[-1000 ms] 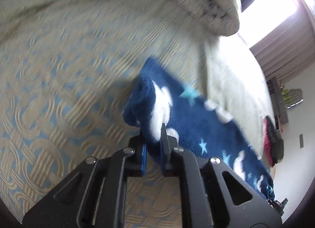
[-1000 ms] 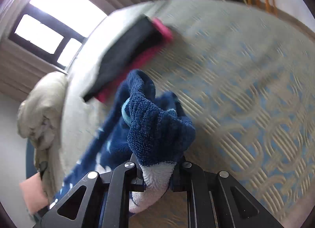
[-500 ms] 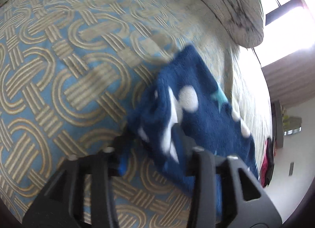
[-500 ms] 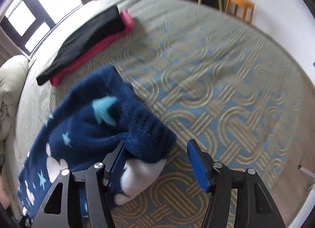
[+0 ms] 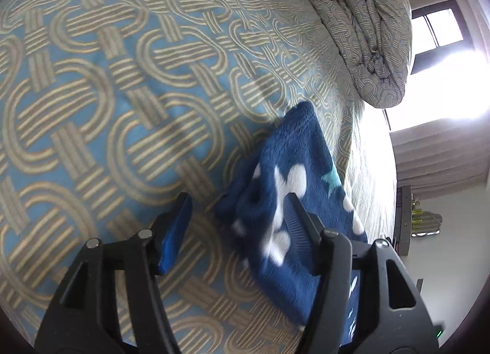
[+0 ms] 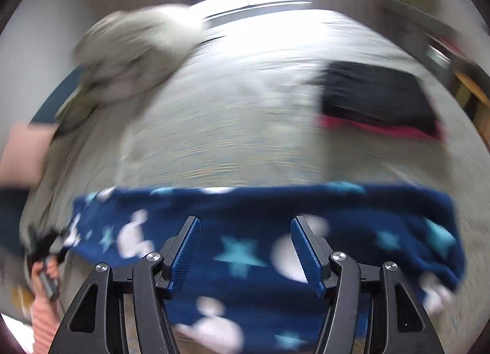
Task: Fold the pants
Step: 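Grasp the pants' folded end with the left gripper while the right gripper holds it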
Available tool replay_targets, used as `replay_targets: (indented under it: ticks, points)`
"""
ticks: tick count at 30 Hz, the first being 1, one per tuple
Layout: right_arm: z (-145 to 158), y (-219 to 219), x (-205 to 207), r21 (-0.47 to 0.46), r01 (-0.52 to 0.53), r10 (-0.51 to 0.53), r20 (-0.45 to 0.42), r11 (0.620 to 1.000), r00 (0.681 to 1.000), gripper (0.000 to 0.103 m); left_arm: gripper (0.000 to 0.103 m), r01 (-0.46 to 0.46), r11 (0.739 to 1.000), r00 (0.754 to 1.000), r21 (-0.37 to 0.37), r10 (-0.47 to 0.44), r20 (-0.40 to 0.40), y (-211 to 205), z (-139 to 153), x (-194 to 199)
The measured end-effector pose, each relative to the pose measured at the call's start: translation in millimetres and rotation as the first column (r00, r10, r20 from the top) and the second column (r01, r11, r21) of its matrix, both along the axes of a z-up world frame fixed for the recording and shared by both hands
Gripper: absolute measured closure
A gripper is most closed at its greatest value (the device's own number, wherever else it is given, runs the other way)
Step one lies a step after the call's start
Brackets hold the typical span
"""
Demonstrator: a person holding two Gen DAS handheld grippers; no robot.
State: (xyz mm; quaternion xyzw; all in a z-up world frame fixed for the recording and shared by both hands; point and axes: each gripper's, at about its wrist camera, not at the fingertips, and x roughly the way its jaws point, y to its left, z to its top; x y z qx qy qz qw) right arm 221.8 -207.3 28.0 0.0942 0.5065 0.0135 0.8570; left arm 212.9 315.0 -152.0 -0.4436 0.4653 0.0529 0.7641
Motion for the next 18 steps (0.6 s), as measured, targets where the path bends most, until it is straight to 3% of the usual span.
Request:
replay_targets:
  ticks: [4,6,9,12,13,14,15,18]
  points:
    - [-13.4,98.1,44.5,0.02,-0.253,0.254,-0.037,0.967,0.967,0.04,0.04,0.005,0.996,1.0,-0.094,-0.002,0.024,0.6,-7.0,-19.8]
    - [-24.4,150.0,66.5,0.028,-0.373,0.374,-0.054,0.928,0.926,0.041,0.04,0.014,0.989,0.999,-0.149,-0.007,0.048,-3.8,-12.4,-22.6]
    - [-45.1,215.9,97.4,0.093,-0.517,0.524,-0.078,0.851,0.848,0.041,0.04,0.011,0.987,0.997,-0.159,0.001,0.077,-9.2,-13.6,-14.7]
    - [-63.8,275.5,122.8,0.206,-0.57,0.598,-0.123,0.796,0.792,0.04,0.04,0.005,0.977,0.995,-0.211,0.016,0.098,-9.9,-18.0,5.3]
    - [-72.6,291.7,133.4,0.245,-0.571,0.611,-0.139,0.784,0.779,0.04,0.047,0.002,0.976,0.994,-0.216,0.021,0.104,-9.0,-19.4,9.0]
    - [-77.3,299.6,139.5,0.265,-0.564,0.611,-0.149,0.782,0.777,0.04,0.07,0.0,0.977,0.994,-0.213,0.023,0.106,-8.2,-21.1,14.5]
    - [-87.5,314.5,151.3,0.284,-0.544,0.6,-0.17,0.79,0.782,0.04,0.079,0.011,0.978,0.994,-0.207,0.012,0.11,-7.3,-23.2,20.6]
    - [-111.8,336.9,171.7,0.325,-0.493,0.572,-0.226,0.807,0.789,0.041,0.08,0.037,0.982,0.99,-0.184,-0.012,0.138,-6.5,-20.3,24.5]
